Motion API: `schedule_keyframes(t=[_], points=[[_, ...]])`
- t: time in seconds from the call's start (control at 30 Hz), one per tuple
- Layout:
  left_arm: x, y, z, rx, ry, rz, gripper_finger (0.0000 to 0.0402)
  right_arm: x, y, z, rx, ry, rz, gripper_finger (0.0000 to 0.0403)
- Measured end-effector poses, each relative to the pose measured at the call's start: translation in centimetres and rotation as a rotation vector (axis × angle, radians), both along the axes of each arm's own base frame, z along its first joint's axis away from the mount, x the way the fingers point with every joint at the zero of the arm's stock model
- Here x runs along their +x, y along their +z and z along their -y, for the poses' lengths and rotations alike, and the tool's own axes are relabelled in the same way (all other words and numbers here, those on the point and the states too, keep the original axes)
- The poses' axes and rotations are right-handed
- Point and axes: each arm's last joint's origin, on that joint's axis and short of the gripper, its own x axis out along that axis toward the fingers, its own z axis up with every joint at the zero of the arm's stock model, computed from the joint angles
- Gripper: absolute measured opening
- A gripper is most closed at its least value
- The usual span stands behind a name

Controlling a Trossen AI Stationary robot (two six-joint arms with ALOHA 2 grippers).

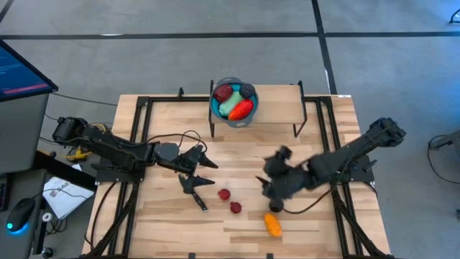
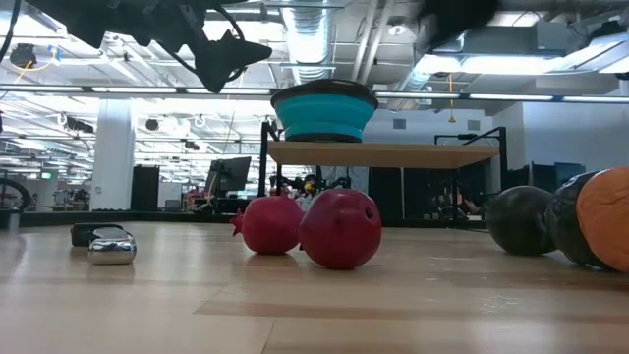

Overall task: Pick & Place Fruit
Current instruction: Put the black plum into the blue strainer bowl on the shelf

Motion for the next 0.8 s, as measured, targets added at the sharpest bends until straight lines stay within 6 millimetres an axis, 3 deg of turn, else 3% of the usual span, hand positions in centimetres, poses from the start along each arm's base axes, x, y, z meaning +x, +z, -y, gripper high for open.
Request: schedule_keyframes(t=[0.2,0.33,0.8], points=[[0.0,0.0,0.0,0.0,0.0,0.004,0.0305,-4.0,-3.6,-1.8,0.274,-0.25,-0.151,0.0314],[0.0,0.1,0.0,0.021,-0.004,0.013,0.0305,-5.0,-5.7,-1.7,0.456,-0.435,-0.197,0.0312],[0.0,0.1,0.0,0.021,-0.006,0.02,0.0305,-3.8,-11.0,0.9,0.758,-0.579,-0.178,0.0312]])
